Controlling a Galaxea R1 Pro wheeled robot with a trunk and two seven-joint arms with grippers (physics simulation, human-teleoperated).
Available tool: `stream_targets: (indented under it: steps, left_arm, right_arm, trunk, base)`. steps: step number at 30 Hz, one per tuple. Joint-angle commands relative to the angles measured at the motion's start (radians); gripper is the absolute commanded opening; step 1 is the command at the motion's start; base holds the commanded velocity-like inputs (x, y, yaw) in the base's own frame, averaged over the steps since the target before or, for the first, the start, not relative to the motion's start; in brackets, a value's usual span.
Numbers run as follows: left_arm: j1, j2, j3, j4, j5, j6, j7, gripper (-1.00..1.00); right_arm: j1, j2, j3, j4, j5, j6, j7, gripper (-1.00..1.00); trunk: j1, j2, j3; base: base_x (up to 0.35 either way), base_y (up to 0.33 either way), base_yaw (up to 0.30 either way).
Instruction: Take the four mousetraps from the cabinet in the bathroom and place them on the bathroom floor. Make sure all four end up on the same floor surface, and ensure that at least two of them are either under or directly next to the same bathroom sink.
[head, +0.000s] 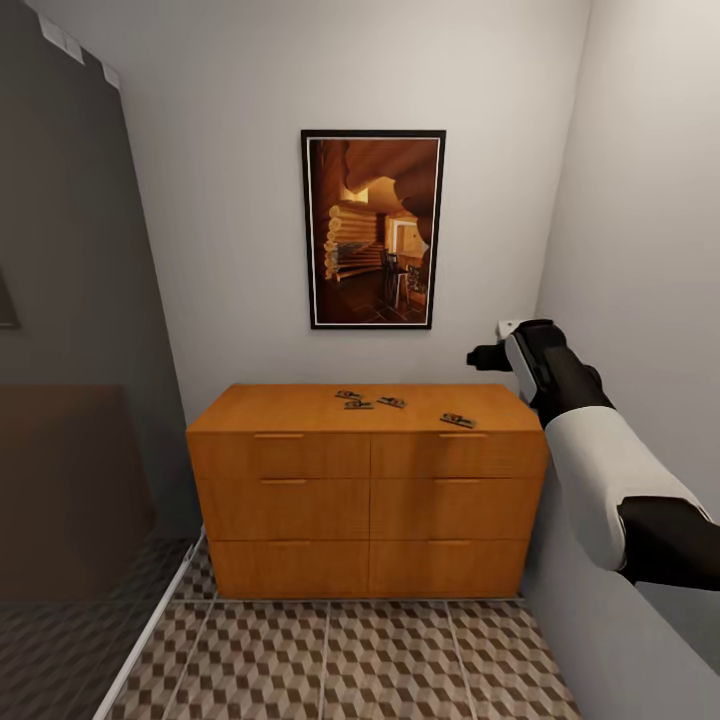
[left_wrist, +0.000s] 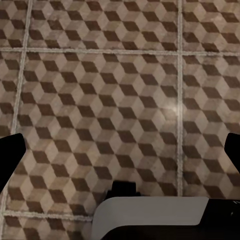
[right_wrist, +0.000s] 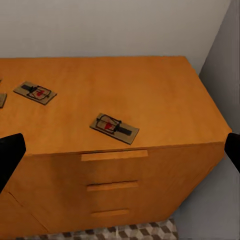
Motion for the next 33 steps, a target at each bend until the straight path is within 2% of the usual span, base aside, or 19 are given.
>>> stream_targets:
  steps: [1,11,14,21,33]
  left_arm:
    - [0.001,0.000,0.001,-0.001,0.000,-0.001,0.001,1.00]
    - [0.001,0.000,0.002,0.009,0.000,-0.001,0.001,1.00]
    - [0.000,0.000,0.002,0.013,-0.001,-0.001,0.001,1.00]
    - [0.000,0.000,0.002,0.016,-0.002,-0.001,0.001,1.00]
    - [0.000,0.000,0.002,0.017,-0.002,-0.001,0.001,1.00]
  right_arm:
    - [-0.001,0.000,0.002,-0.001,0.002,0.004,0.001,1.00]
    - [-0.001,-0.006,0.085,0.001,0.002,0.003,0.021,1.00]
    - [-0.001,-0.011,0.090,0.001,0.002,0.003,0.042,1.00]
    - [-0.001,-0.039,0.096,0.001,0.006,0.003,0.165,1.00]
    - [-0.001,-0.045,0.100,0.004,0.004,0.001,0.210,1.00]
  trunk:
    - [0.000,-0.001,-0.001]
    - [0.000,-0.001,-0.001]
    - [0.000,-0.001,-0.001]
    - [0.000,-0.001,-0.001]
    - [0.000,-0.001,-0.001]
  base:
    - [0.093,0.000,0.000]
    - [0.194,-0.004,0.000]
    - [0.240,-0.061,0.000]
    - [0.238,-0.138,0.000]
    - [0.150,-0.032,0.000]
